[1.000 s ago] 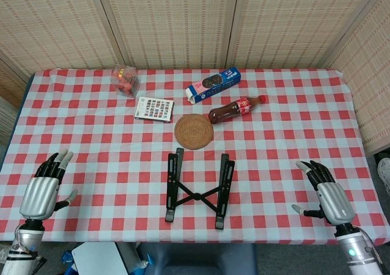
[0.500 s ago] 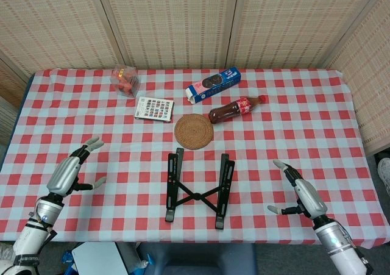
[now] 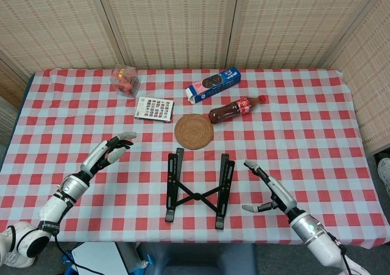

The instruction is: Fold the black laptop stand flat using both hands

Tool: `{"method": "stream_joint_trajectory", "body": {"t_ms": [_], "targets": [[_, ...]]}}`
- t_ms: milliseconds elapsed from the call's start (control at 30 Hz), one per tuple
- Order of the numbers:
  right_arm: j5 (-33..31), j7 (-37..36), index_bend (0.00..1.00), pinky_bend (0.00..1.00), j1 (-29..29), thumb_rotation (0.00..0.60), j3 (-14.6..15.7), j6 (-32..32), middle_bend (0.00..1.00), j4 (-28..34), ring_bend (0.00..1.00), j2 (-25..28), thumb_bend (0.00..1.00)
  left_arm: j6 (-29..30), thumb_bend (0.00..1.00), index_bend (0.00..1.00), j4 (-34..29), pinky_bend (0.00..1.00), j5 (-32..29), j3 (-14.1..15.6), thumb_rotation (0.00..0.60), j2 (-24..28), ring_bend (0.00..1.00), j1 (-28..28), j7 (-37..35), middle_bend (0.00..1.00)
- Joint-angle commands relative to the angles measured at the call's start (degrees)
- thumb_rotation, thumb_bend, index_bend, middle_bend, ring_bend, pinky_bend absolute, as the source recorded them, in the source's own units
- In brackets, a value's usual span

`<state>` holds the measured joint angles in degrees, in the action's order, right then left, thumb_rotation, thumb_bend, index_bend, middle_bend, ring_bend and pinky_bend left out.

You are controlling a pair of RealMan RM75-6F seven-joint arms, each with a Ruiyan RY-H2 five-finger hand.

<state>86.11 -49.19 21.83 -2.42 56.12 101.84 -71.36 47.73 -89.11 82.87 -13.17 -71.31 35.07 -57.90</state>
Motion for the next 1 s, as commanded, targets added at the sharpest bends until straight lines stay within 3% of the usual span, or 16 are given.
{"method": "stream_joint_trajectory", "body": {"t_ms": [33, 400, 1000], "targets": [[-1.22, -2.1, 0.0, 0.0, 1.65, 0.6, -0.92, -1.77, 0.04, -0.78, 0.0, -1.79, 0.0, -2.3, 0.17, 0.21, 3.76, 0.25, 1.5, 0.13, 0.128, -3.02, 0.24, 3.19, -5.25, 0.17], [-4.73, -5.29, 0.0, 0.0, 5.52, 0.6, -3.08, -6.14, 0.04, -2.57, 0.0, -6.51, 0.0, -4.05, 0.17, 0.23, 8.07, 0.26, 1.83, 1.59, 0.141, -5.56, 0.26, 6.86, -9.92, 0.19], [-11.8, 0.03, 0.0, 0.0, 11.24, 0.6, -7.92, -11.41, 0.04, -2.85, 0.0, -12.43, 0.0, -2.17, 0.17, 0.23, 10.19, 0.26, 1.19, 4.21, 0.163, -3.71, 0.26, 6.32, -13.73, 0.2]]}}
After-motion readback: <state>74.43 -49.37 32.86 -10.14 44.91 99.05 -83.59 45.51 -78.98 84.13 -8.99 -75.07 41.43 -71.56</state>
